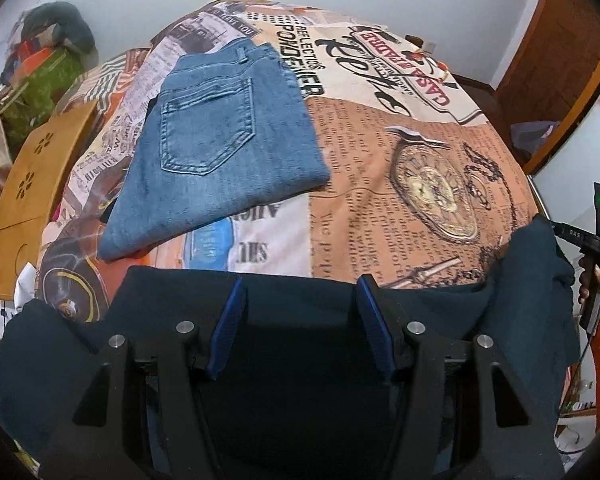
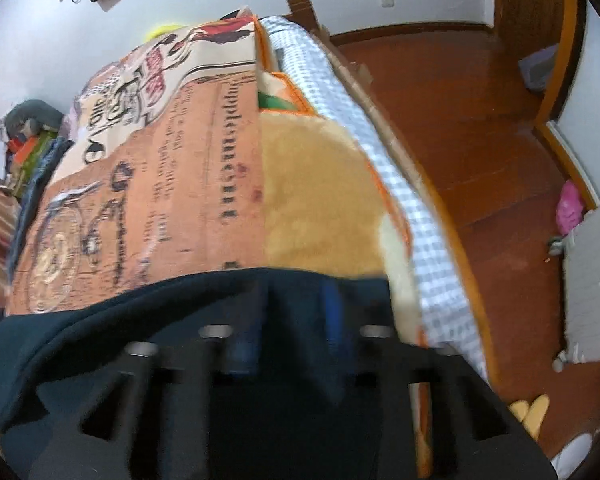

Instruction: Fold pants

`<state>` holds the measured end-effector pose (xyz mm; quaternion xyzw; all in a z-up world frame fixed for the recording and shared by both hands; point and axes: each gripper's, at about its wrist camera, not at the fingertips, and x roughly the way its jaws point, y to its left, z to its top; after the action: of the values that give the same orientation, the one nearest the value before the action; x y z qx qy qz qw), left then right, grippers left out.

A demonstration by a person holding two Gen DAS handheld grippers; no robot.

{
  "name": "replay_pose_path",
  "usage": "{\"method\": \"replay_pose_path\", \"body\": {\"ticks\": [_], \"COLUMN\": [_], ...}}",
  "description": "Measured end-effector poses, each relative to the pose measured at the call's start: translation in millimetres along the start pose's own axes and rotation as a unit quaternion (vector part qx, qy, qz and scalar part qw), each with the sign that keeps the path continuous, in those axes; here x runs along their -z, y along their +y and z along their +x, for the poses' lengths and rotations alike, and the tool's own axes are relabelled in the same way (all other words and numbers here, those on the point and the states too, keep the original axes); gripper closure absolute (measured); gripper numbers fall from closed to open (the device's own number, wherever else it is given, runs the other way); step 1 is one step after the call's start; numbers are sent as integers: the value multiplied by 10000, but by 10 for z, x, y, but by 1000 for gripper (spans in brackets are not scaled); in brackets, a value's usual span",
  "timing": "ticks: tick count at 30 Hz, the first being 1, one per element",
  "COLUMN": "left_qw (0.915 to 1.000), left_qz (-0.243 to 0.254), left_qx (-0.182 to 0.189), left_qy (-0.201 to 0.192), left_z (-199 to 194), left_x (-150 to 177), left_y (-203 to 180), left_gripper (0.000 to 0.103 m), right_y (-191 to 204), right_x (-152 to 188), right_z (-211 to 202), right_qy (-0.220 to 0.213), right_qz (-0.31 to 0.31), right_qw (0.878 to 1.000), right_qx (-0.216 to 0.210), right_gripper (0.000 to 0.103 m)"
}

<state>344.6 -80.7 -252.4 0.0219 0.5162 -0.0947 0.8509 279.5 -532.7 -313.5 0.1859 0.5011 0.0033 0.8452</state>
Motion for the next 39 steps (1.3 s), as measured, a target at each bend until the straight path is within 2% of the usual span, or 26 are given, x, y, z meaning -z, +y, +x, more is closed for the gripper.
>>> {"method": "replay_pose_path", "body": {"ticks": [5, 8, 11, 13, 16, 18, 20, 25, 27, 29, 31, 34, 39], "left_qw": [9998, 9993, 9989, 9989, 9990, 9989, 9988, 9990, 9989, 9988, 9987, 9985, 9975], "left_qz": [133, 200, 214, 198, 183, 192, 211, 258, 287, 319, 320, 295, 433], "left_qx": [60, 23, 15, 35, 77, 72, 73, 230, 285, 301, 312, 370, 321], "left_qy": [-157, -311, -413, -424, -407, -420, -428, -281, -236, -220, -233, -278, -448], "left_z": [-245, -397, -495, -517, -510, -498, -478, -354, -313, -292, -310, -408, -711], "left_x": [61, 117, 174, 209, 243, 256, 273, 310, 325, 340, 359, 394, 537], "left_y": [-129, -178, -196, -200, -203, -198, -187, -152, -143, -145, -157, -169, -217], "left_gripper": [45, 37, 36, 36, 36, 36, 36, 36, 36, 36, 36, 36, 36], "right_y": [102, 184, 330, 481, 638, 716, 762, 691, 651, 661, 657, 686, 718], "right_x": [10, -2, 27, 36, -7, -64, -97, -16, 58, 88, 85, 84, 168], "right_z": [-105, -240, -497, -647, -696, -618, -474, 25, 130, 99, 65, -6, -330], "right_qy": [55, 19, -215, -381, -510, -497, -373, 222, 257, 149, 148, 158, -222], "right_qz": [-27, 95, -19, -178, -295, -256, -121, 336, 413, 326, 307, 231, 78], "right_qw": [9998, 10000, 9996, 9986, 9977, 9978, 9984, 9982, 9976, 9988, 9986, 9984, 9988], "right_qx": [212, 10, -209, -317, -335, -343, -396, -437, -492, -333, -414, -481, -418], "right_gripper": [86, 83, 66, 51, 48, 47, 41, 40, 43, 55, 86, 93, 93]}}
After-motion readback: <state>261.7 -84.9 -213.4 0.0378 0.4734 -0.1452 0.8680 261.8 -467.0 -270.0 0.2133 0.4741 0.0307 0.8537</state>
